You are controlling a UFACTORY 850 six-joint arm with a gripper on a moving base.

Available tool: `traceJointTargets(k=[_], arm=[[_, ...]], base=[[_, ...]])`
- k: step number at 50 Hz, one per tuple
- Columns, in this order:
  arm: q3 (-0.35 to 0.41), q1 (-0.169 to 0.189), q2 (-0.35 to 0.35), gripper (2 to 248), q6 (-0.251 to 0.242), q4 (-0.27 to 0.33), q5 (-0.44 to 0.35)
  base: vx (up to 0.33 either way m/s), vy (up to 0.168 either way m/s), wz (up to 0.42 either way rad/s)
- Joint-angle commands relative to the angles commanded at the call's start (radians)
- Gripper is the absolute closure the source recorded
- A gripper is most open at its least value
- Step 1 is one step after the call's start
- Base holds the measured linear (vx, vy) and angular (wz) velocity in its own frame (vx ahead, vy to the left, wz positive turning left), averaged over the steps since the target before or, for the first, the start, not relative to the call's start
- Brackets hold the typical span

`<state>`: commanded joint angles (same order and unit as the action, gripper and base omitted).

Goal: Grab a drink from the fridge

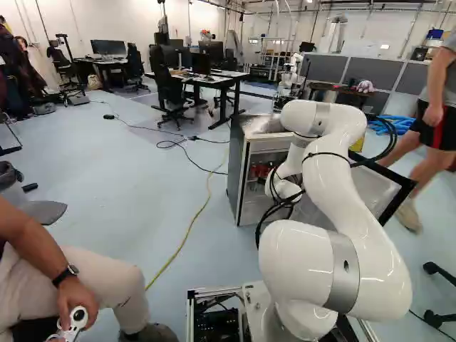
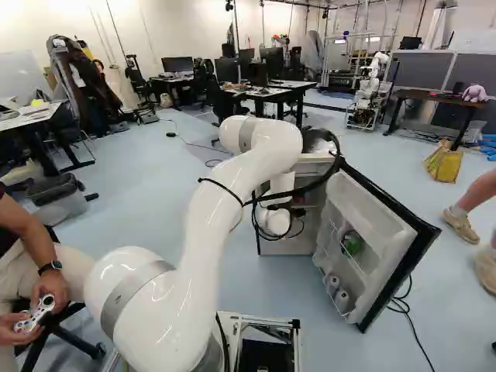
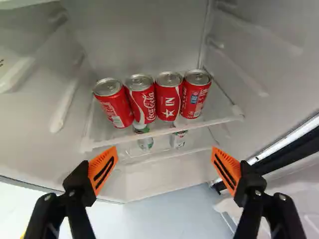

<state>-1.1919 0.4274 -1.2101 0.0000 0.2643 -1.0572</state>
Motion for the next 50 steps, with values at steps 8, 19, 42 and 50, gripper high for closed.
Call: traceJointTargets(k=[8, 19, 42, 50], arm=[[-0.034, -0.002, -0.032, 3, 0.0, -0.012, -0.024], [-0.066, -0.002, -0.052, 3, 0.0, -0.028, -0.047], [-0.104, -0.004, -0.073, 3, 0.0, -0.034, -0.056], [-0.111, -0.006, -0.076, 3, 0.0, -0.034, -0.056]], base=[[0.0, 0.0, 0.0], [0.0, 0.0, 0.0], [0.0, 0.0, 0.0], [0.0, 0.0, 0.0]])
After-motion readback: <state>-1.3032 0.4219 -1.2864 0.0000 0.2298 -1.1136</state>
